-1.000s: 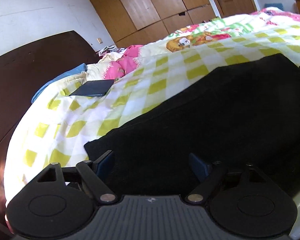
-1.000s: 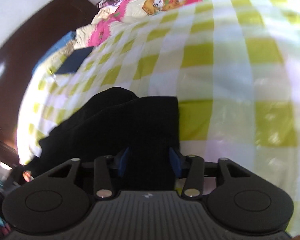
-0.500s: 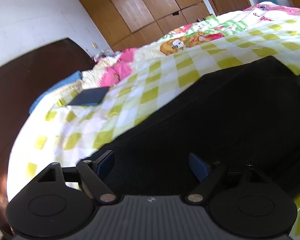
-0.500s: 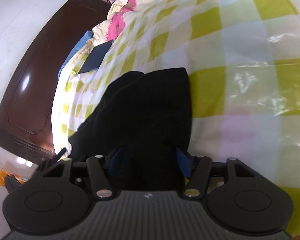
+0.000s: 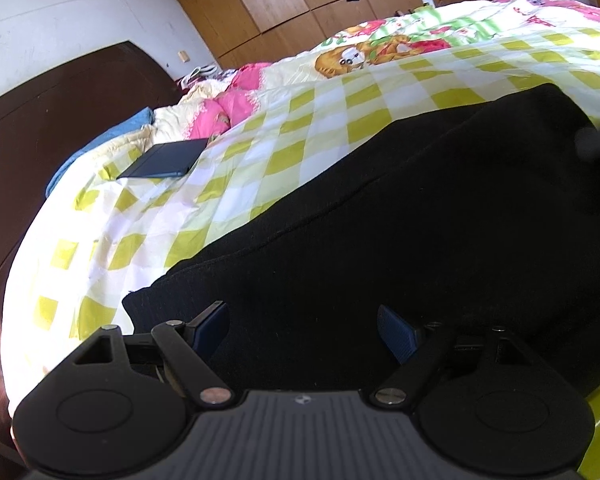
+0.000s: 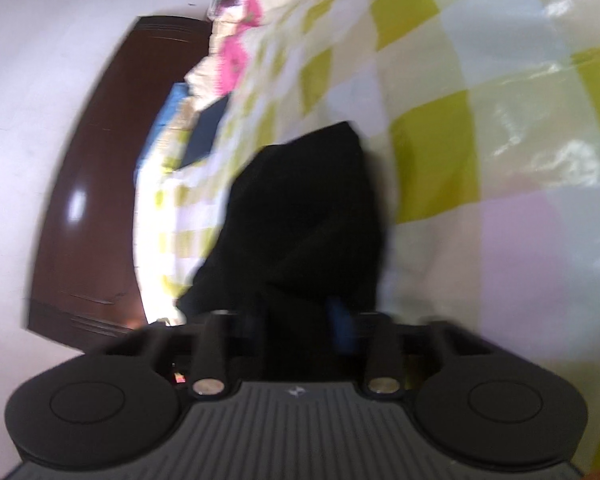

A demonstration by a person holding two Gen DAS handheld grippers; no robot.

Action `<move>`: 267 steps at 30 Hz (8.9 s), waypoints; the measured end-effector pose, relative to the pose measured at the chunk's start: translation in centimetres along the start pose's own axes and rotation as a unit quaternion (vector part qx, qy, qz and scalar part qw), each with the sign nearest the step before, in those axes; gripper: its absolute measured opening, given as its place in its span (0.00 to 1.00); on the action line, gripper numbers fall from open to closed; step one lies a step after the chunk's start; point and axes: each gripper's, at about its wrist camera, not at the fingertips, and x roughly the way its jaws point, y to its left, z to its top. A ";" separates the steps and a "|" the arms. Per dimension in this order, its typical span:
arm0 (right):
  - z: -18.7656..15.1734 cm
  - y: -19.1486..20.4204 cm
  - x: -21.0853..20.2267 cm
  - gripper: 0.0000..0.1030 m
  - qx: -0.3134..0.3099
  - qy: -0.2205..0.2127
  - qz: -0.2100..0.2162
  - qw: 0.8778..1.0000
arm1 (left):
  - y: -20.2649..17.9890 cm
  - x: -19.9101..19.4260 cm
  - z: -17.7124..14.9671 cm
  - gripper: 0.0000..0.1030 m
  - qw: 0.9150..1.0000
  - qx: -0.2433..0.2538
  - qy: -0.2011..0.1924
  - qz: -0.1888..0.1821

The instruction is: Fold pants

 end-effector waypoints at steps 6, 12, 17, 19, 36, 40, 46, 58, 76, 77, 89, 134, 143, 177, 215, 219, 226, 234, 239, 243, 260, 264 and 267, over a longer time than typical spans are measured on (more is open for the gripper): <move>0.1 0.7 -1.9 0.16 -0.022 -0.024 -0.012 0.999 | 0.1 0.0 0.3 0.91 1.000 -0.020 0.014 -0.002; 0.5 0.4 -3.4 0.14 -0.026 -0.041 -0.026 0.998 | -1.2 -0.8 1.0 0.91 1.000 -0.003 0.010 -0.012; 0.8 -0.3 -5.8 0.14 -0.027 -0.061 -0.037 0.997 | -2.9 -1.4 1.9 0.91 0.999 0.005 0.003 -0.037; 0.8 -0.6 -7.1 0.14 -0.027 -0.069 -0.044 0.996 | -3.9 -1.8 2.4 0.91 0.999 0.010 -0.002 -0.047; -0.6 -5.7 -16.3 0.35 0.010 -0.119 -0.056 0.991 | -11.3 -5.2 5.8 0.91 0.993 0.053 -0.038 -0.098; -0.5 -6.4 -16.3 0.45 0.016 -0.112 -0.052 0.992 | -11.1 -5.6 5.4 0.91 0.993 0.052 -0.042 -0.099; 0.0 -6.8 -13.6 0.57 0.023 -0.077 -0.012 0.997 | -11.1 -5.3 5.0 0.91 0.992 0.041 -0.042 -0.107; -1.0 -1.8 -14.3 0.11 -0.024 -0.110 -0.016 0.993 | -12.1 -3.8 5.5 0.92 0.992 0.048 -0.054 -0.100; -1.7 22.1 -1.6 0.13 -0.258 -0.022 -0.170 0.951 | -2.3 -6.2 -0.5 0.92 0.987 -0.119 -0.077 -0.080; -2.3 22.8 0.3 0.13 -0.272 -0.012 -0.179 0.946 | -1.8 -6.1 -0.9 0.92 0.987 -0.120 -0.075 -0.076; -9.1 21.8 14.8 0.36 -0.298 0.088 -0.198 0.929 | 1.3 -5.2 -4.8 0.95 0.983 -0.134 -0.065 -0.108; 3.0 20.2 21.9 0.57 -0.478 0.299 -0.081 0.822 | 3.7 -8.5 -5.3 0.64 0.952 -0.250 -0.032 -0.176; 3.2 21.5 15.1 0.11 -0.432 0.223 -0.047 0.873 | 4.5 -9.8 -4.4 0.42 0.949 -0.257 -0.050 -0.177; 7.2 14.1 8.6 0.55 -0.331 0.032 -0.120 0.936 | 9.4 -8.9 -2.6 0.53 0.965 -0.215 -0.104 -0.106; 4.8 9.8 9.7 0.08 -0.235 0.003 -0.152 0.960 | 8.2 -5.8 -4.7 0.78 0.971 -0.209 -0.071 -0.091; 5.0 7.2 7.4 0.12 -0.170 -0.035 -0.149 0.974 | 6.9 -4.3 -5.1 0.78 0.979 -0.180 -0.035 -0.094; 3.8 6.7 4.6 0.21 -0.117 -0.048 -0.102 0.987 | 7.0 -5.6 -4.1 0.78 0.986 -0.140 -0.043 -0.084; 2.7 6.4 5.4 0.37 -0.091 -0.044 -0.109 0.989 | 7.4 -5.6 -4.2 0.80 0.984 -0.149 -0.032 -0.093; -2.2 10.8 1.0 0.37 -0.173 -0.012 -0.057 0.983 | 7.3 -7.0 -4.2 0.80 0.989 -0.119 -0.044 -0.081; -9.1 10.3 3.0 0.37 -0.200 0.112 -0.069 0.971 | 7.1 -5.7 -4.8 0.81 0.986 -0.136 -0.029 -0.091; -3.4 8.0 4.9 0.65 -0.119 0.056 -0.102 0.986 | 10.2 -3.6 -2.9 0.87 0.969 -0.161 -0.019 -0.188; -3.0 7.4 6.8 0.71 -0.106 0.058 -0.090 0.989 | 9.8 -0.4 -4.4 0.98 0.954 -0.190 0.019 -0.233; -3.1 7.1 7.8 0.73 -0.116 0.057 -0.079 0.988 | 9.9 0.7 -4.3 1.00 0.949 -0.199 0.031 -0.241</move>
